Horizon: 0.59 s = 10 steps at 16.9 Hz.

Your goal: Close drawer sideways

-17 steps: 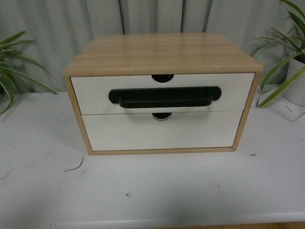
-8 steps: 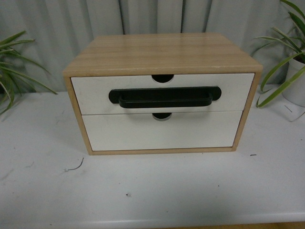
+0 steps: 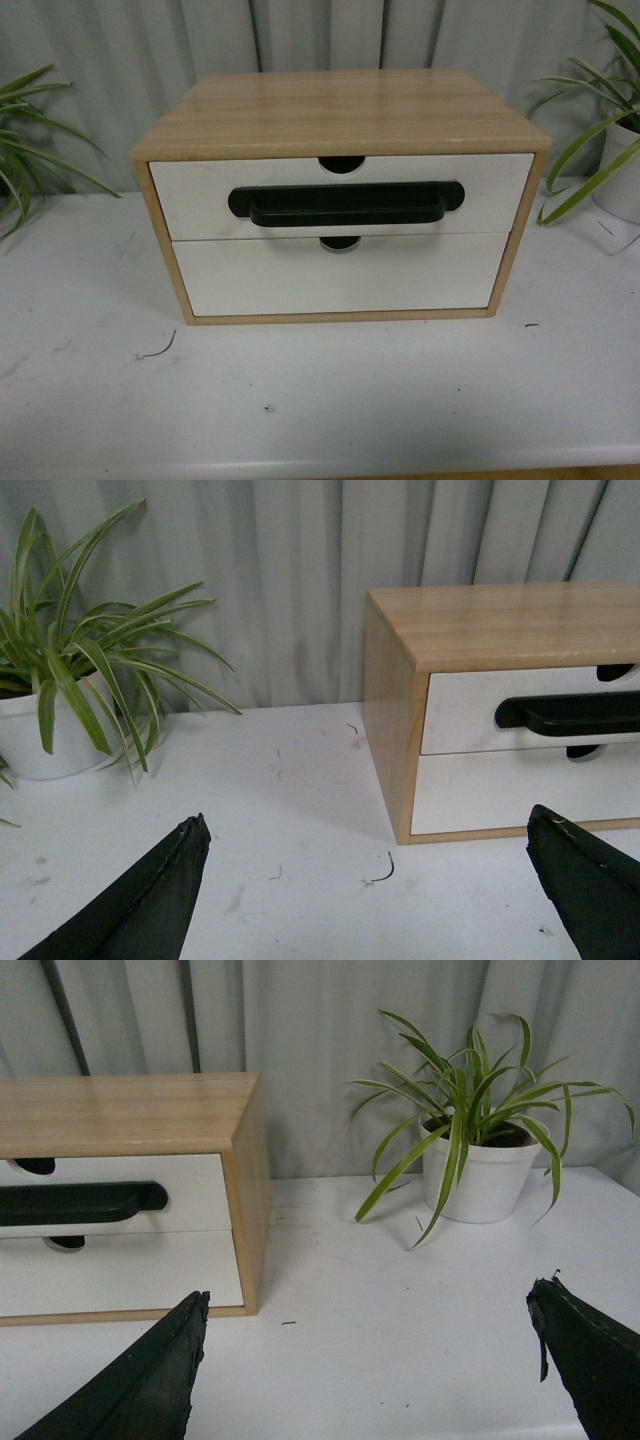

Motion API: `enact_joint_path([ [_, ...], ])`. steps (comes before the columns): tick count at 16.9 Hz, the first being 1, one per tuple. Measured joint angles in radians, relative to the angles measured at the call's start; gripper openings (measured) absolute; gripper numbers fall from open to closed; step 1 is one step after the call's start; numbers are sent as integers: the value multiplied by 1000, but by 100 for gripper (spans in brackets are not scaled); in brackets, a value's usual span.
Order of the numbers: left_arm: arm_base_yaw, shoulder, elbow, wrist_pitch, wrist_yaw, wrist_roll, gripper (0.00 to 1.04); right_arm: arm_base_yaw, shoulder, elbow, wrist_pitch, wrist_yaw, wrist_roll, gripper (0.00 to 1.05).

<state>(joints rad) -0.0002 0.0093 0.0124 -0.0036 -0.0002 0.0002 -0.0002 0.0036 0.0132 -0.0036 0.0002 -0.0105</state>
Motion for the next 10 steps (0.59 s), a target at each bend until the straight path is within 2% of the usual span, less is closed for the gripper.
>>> enact_joint_path([
  [10,0,0,0,0,0,0,98,0,0,0,0,0,0,98],
])
